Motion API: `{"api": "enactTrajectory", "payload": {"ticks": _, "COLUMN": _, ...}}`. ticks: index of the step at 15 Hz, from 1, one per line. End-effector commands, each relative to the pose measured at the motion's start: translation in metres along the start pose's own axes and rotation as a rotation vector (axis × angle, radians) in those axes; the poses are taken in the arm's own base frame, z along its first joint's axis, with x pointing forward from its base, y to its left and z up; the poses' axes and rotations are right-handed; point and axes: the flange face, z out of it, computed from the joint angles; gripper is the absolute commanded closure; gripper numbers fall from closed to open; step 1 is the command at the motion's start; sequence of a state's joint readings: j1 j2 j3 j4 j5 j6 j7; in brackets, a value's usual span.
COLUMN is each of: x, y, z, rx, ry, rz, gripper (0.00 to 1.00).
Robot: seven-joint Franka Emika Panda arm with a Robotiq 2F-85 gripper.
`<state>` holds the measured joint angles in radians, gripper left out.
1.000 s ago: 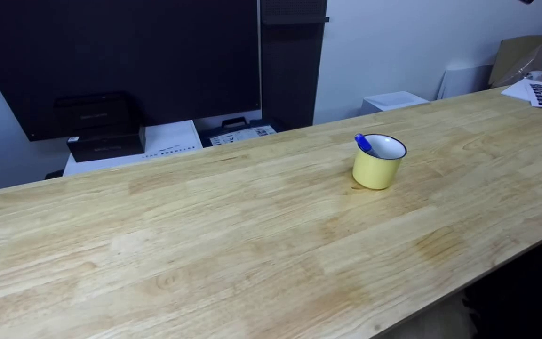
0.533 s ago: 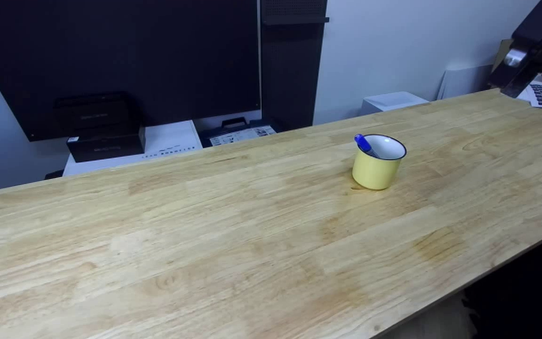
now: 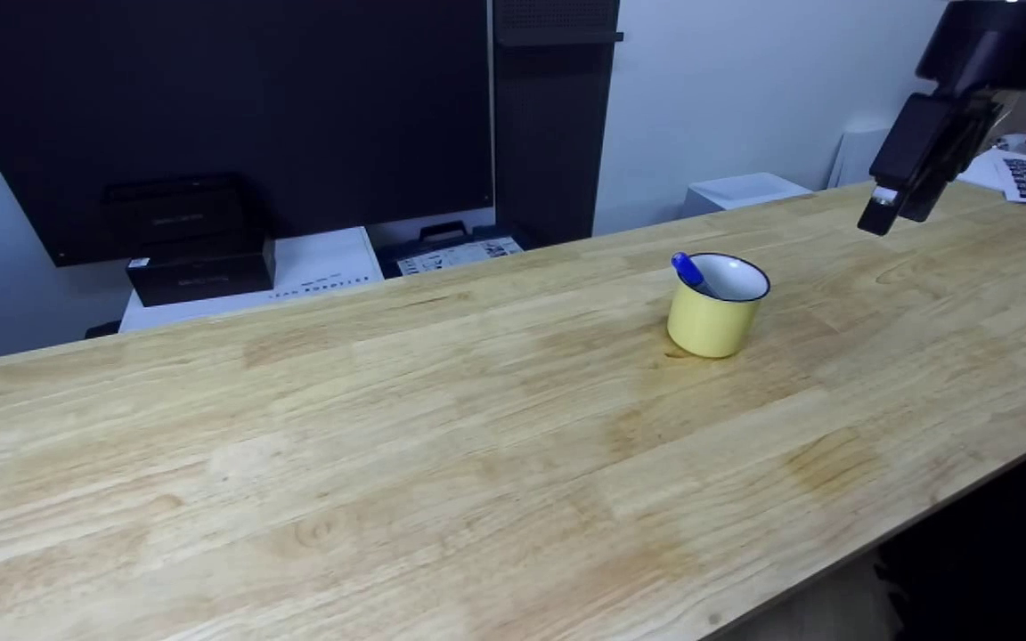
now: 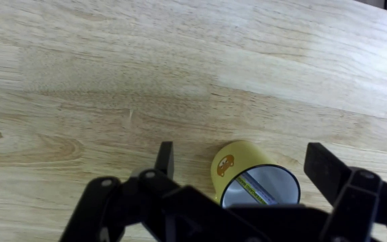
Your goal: Take the marker from the cup and put it on the table
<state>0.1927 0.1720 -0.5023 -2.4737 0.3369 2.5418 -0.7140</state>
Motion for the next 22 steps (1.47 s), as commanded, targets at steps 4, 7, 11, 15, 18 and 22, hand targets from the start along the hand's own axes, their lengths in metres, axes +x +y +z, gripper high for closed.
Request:
{"api": "enactTrajectory", "payload": {"ticks": 4, "x": 0.022, "y": 0.01, "z": 0.019, "rx": -0.109, "ry": -0.034, "rz": -0.049, "gripper": 0.0}}
{"api": "enactTrajectory", "payload": {"ticks": 7, "x": 0.047, "y": 0.023, "z": 0.037, "rx": -0.228, "ry": -0.053, "rz": -0.121, "gripper": 0.0}}
{"api": "enactTrajectory", "payload": {"ticks": 11, "x": 0.095, "y": 0.025, "z": 0.044, "rx": -0.295, "ry": -0.03, "rz": -0.211, "gripper": 0.0}}
{"api": "enactTrajectory", "payload": {"ticks": 15, "x": 0.144, "y": 0.003, "z": 0.02, "rx": -0.259, "ry": 0.072, "rz": -0.277, "gripper": 0.0}}
{"api": "enactTrajectory", "payload": {"ticks": 18, "x": 0.166, "y": -0.014, "z": -0.007, "rx": -0.188, "ry": 0.163, "rz": -0.272, "gripper": 0.0}}
{"api": "enactTrajectory", "payload": {"ticks": 22, "x": 0.165, "y": -0.018, "z": -0.003, "rx": -0.2, "ry": 0.162, "rz": -0.276, "gripper": 0.0}}
